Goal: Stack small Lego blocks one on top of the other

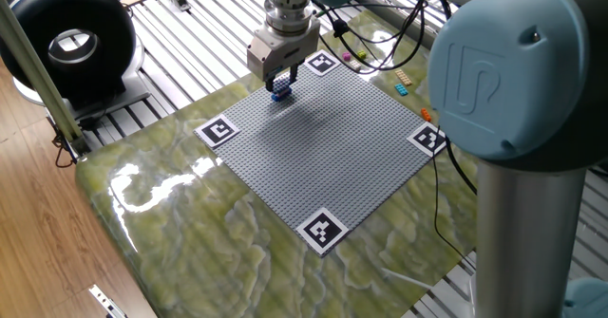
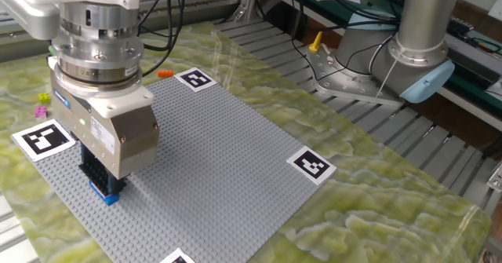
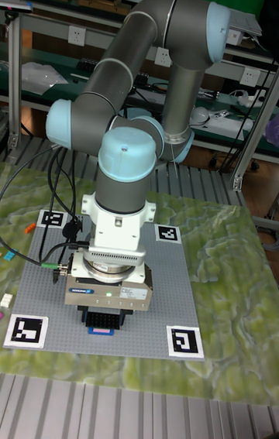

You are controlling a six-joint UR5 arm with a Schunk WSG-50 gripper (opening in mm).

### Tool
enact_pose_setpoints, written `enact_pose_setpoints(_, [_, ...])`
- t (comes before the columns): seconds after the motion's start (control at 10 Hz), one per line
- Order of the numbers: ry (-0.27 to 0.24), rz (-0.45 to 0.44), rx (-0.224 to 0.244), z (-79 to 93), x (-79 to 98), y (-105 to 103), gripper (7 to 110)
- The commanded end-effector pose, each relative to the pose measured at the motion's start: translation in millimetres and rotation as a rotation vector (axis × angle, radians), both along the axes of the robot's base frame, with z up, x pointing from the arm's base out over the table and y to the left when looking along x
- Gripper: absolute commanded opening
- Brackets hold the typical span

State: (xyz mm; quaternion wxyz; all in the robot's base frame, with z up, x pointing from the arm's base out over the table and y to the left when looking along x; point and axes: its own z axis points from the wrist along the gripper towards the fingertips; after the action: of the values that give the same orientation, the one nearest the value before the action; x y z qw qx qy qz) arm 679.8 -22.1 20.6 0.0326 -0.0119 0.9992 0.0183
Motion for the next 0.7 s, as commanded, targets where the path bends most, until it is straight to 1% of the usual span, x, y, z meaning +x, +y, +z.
enact_pose_setpoints(0.0, [0.0, -0.008, 0.01, 1.3, 0.6, 1, 7])
enact_pose_setpoints(0.2, [0.003, 0.001, 0.011, 1.9, -0.2, 2, 7])
enact_pose_setpoints(0.3, [0.013, 0.038, 0.017, 2.7, -3.5, 5, 7])
enact_pose_setpoints(0.4, [0.02, 0.123, 0.021, 3.6, -6.4, 7, 7])
enact_pose_setpoints(0.5, [0.007, 0.215, 0.059, 4.6, -5.4, 18, 7])
enact_pose_setpoints(0.6, [-0.036, 0.328, 0.052, 6.8, 3.8, 21, 7])
